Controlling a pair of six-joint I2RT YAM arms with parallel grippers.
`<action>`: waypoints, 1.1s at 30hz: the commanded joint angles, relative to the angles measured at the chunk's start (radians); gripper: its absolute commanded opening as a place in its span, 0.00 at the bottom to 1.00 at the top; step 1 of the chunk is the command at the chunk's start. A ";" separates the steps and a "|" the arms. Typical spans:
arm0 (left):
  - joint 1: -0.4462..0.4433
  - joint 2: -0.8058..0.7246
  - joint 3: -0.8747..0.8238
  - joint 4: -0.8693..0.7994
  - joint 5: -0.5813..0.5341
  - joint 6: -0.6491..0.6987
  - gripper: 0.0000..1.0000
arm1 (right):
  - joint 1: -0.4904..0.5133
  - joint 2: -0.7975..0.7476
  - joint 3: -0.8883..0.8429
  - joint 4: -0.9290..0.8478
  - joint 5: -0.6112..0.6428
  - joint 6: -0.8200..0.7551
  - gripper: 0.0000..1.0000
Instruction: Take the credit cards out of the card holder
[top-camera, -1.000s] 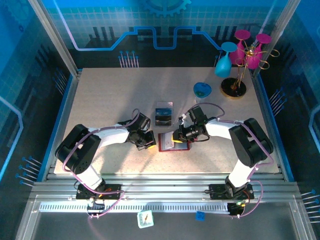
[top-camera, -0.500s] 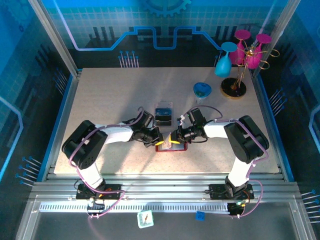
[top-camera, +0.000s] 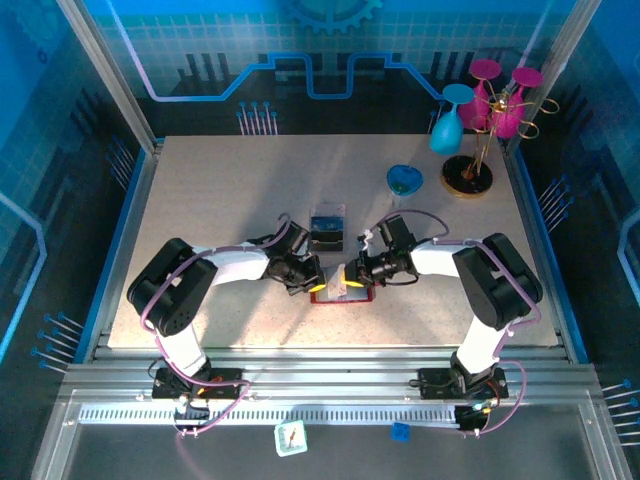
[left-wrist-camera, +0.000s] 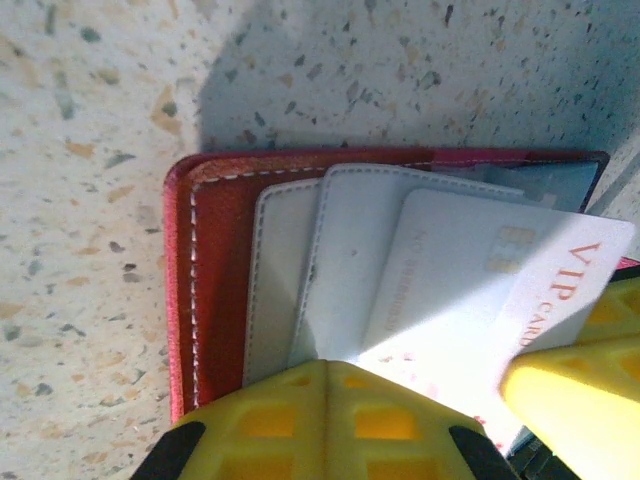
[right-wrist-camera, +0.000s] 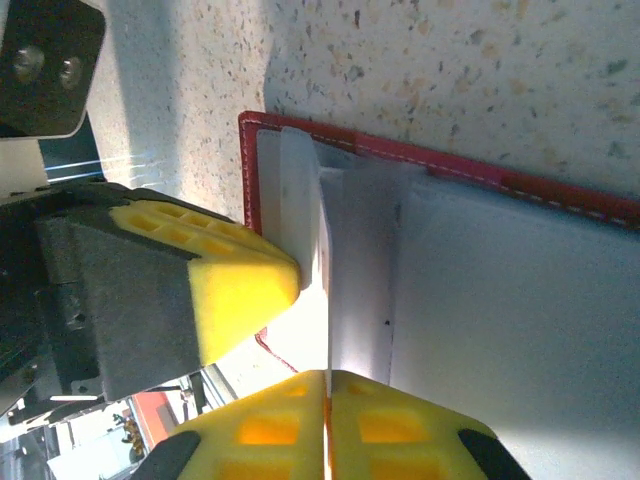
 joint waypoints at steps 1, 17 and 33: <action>-0.004 0.041 -0.010 -0.127 -0.066 0.021 0.03 | -0.032 -0.030 -0.010 -0.074 0.006 -0.051 0.09; -0.002 -0.083 0.036 -0.178 -0.086 0.048 0.13 | -0.102 -0.165 0.241 -0.529 0.124 -0.444 0.04; 0.033 -0.338 -0.061 -0.255 -0.206 0.097 0.50 | -0.068 0.083 0.851 -0.911 0.371 -1.264 0.00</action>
